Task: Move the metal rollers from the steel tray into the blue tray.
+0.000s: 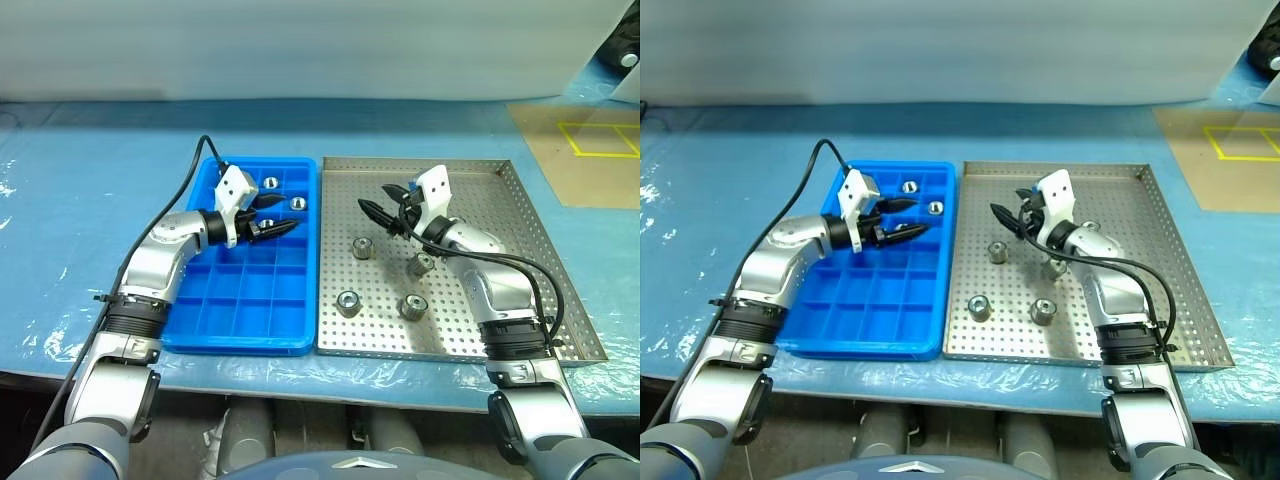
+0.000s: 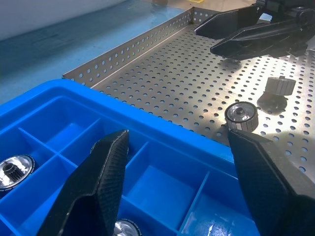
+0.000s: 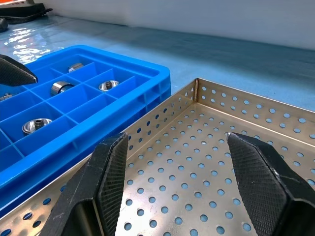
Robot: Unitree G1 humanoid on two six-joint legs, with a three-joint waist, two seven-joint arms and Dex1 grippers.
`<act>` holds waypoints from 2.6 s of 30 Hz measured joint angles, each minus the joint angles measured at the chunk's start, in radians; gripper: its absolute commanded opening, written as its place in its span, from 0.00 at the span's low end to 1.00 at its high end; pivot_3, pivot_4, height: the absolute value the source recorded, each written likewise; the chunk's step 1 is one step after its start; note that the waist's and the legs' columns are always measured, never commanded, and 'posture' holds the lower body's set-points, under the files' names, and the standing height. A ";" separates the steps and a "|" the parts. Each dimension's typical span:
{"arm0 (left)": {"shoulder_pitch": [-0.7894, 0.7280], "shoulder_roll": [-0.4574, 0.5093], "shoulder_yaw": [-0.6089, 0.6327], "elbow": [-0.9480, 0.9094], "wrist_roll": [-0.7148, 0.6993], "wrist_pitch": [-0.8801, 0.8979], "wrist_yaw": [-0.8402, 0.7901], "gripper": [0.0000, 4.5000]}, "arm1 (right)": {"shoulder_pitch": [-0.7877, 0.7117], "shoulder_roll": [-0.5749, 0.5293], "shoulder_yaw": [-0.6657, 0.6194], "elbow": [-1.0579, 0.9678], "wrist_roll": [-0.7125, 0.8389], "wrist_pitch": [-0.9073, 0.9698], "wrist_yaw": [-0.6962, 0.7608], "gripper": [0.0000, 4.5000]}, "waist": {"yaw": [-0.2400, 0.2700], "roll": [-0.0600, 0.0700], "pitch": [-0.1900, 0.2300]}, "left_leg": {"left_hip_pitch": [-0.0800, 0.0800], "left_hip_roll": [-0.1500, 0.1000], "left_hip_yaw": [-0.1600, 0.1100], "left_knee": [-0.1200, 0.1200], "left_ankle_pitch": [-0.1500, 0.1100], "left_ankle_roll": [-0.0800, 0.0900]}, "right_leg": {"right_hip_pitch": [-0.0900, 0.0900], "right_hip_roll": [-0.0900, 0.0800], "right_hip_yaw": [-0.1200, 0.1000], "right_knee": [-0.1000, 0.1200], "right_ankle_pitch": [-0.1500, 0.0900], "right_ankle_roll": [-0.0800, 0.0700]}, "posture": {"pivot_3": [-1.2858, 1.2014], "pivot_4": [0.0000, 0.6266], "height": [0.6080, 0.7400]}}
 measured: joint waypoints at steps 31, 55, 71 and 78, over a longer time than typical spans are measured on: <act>-0.398 -0.187 -0.142 0.442 0.121 -0.257 -0.171 0.75 | 0.095 -0.152 -0.109 -0.183 0.056 0.088 0.006 0.74 | -0.010 0.000 0.000 | 0.000 -0.002 0.001 0.001 0.000 0.001 | 0.002 0.001 0.001 -0.002 0.001 0.001 | 0.37 0.24 1.00; -0.615 -0.360 -0.292 1.053 0.513 -0.620 -0.257 0.75 | 0.445 -0.151 -0.242 -0.664 0.170 0.301 -0.172 0.74 | -0.087 0.000 0.000 | 0.001 -0.002 0.000 0.002 -0.005 0.013 | 0.011 -0.002 0.004 -0.019 0.006 0.009 | 0.27 0.24 1.00; -0.611 -0.396 -0.300 1.084 0.591 -0.590 -0.130 0.75 | 0.558 -0.232 -0.162 -0.755 0.224 0.372 -0.103 0.74 | -0.091 0.000 0.000 | 0.003 -0.002 -0.002 0.005 -0.008 0.014 | 0.015 -0.003 0.004 -0.022 0.007 0.011 | 0.27 0.24 1.00; -0.610 -0.394 -0.291 1.084 0.590 -0.580 -0.132 0.71 | 0.566 -0.250 -0.158 -0.764 0.237 0.381 -0.094 0.74 | -0.097 0.000 0.000 | 0.003 -0.002 -0.003 0.005 -0.008 0.014 | 0.016 -0.003 0.004 -0.023 0.007 0.011 | 0.27 0.24 1.00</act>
